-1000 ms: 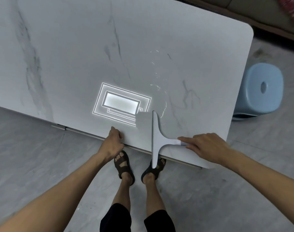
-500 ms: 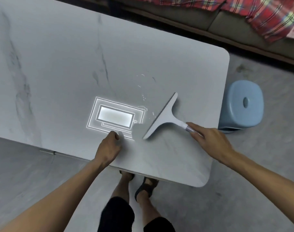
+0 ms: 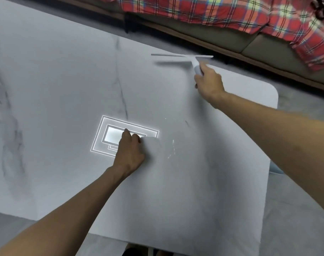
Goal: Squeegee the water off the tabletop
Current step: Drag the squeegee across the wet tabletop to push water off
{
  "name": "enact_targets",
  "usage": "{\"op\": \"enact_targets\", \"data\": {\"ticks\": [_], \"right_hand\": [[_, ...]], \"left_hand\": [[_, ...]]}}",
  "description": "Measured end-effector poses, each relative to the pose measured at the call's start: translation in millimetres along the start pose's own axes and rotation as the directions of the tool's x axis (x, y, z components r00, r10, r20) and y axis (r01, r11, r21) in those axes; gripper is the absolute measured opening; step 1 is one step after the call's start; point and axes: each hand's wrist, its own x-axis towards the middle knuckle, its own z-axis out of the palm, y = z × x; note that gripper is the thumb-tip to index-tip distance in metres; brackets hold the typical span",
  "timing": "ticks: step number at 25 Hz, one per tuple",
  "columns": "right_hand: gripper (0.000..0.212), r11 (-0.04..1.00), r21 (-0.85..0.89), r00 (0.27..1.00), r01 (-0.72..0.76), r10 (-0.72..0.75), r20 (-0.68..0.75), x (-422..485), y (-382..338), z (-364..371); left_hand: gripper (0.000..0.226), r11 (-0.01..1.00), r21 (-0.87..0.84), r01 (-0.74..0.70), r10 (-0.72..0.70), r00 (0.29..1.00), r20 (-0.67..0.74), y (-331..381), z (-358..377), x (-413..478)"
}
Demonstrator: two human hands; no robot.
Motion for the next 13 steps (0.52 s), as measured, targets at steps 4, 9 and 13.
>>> {"op": "enact_targets", "data": {"ticks": [4, 9, 13], "right_hand": [[0.032, 0.99, -0.137, 1.0, -0.026, 0.027, 0.008, 47.4, -33.9, 20.3], [0.045, 0.958, -0.255, 0.984, 0.129, -0.092, 0.15, -4.2, -10.6, 15.3], [0.051, 0.946, -0.293, 0.949, 0.14, -0.043, 0.314, -92.5, 35.9, -15.0]], "left_hand": [[0.039, 0.989, 0.131, -0.071, 0.057, 0.993, 0.105, -1.6, -2.4, 8.4], [0.047, 0.997, 0.079, -0.021, 0.003, 0.976, 0.22, 10.1, -15.7, 14.8], [0.046, 0.998, 0.053, 0.016, -0.03, 0.962, 0.271, 18.1, -23.5, 17.5]]}}
